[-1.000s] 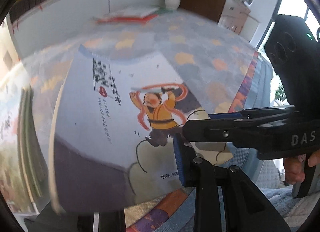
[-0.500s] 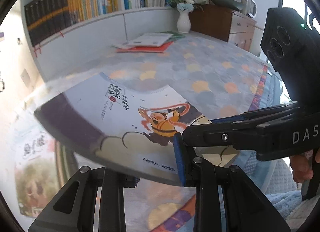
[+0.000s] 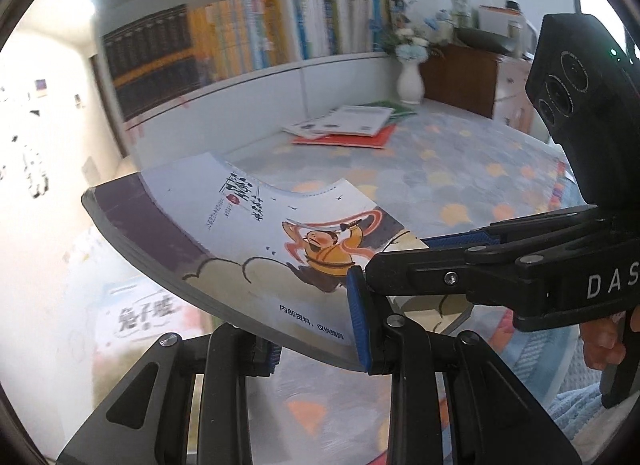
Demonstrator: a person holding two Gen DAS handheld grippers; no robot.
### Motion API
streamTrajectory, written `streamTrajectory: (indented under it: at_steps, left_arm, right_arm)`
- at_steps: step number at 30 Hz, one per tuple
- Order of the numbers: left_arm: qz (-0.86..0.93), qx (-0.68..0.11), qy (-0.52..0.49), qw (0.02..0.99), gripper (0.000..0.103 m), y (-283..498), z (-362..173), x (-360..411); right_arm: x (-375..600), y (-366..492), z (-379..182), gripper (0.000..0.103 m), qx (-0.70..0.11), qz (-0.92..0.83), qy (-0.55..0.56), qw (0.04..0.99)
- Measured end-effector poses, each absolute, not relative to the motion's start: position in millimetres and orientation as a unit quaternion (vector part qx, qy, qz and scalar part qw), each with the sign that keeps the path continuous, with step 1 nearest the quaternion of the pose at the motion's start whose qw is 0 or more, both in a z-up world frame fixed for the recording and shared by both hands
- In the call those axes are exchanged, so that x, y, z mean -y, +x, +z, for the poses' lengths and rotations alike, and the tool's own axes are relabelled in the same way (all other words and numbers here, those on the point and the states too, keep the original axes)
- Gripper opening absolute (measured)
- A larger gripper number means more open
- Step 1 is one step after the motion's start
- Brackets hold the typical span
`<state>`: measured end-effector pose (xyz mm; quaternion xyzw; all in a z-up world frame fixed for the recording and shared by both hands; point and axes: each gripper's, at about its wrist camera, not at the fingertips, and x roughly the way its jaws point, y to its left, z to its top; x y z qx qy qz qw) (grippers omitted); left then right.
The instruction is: Organize books
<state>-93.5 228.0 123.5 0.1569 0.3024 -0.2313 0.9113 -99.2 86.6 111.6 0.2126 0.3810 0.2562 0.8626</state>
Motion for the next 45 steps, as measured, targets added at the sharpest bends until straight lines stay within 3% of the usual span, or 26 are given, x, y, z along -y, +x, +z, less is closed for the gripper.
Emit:
streamTrajectory:
  at_steps: [12, 19, 24, 28, 33, 45]
  left_arm:
    - [-0.114, -0.353, 0.065, 0.926, 0.026, -71.7, 117.0, -346.0]
    - [-0.104, -0.422, 0.021, 0.900, 0.026, -52.9, 82.6, -385.7]
    - [-0.098, -0.447, 0.014, 0.889, 0.041, -54.6, 74.1, -384.7]
    - [-0.092, -0.499, 0.004, 0.862, 0.065, -46.4, 64.6, -391.7]
    - [-0.061, -0.542, -0.019, 0.838, 0.064, -51.1, 53.7, -412.4]
    - [-0.049, -0.536, -0.070, 0.840, 0.064, -87.6, 66.4, -426.7]
  right_arm:
    - [-196.5, -56.0, 97.8, 0.041, -0.385, 0.368, 0.187, 0.826]
    - [-239.4, -34.9, 62.2, 0.041, -0.457, 0.371, 0.158, 0.793]
    - [-241.0, -29.7, 52.8, 0.040, -0.475, 0.366, 0.153, 0.786]
    - [-235.1, -22.5, 53.0, 0.040, -0.483, 0.353, 0.170, 0.783]
    - [-235.9, -22.0, 59.1, 0.041, -0.474, 0.352, 0.172, 0.789]
    - [-232.0, -32.5, 66.8, 0.042, -0.463, 0.340, 0.133, 0.808]
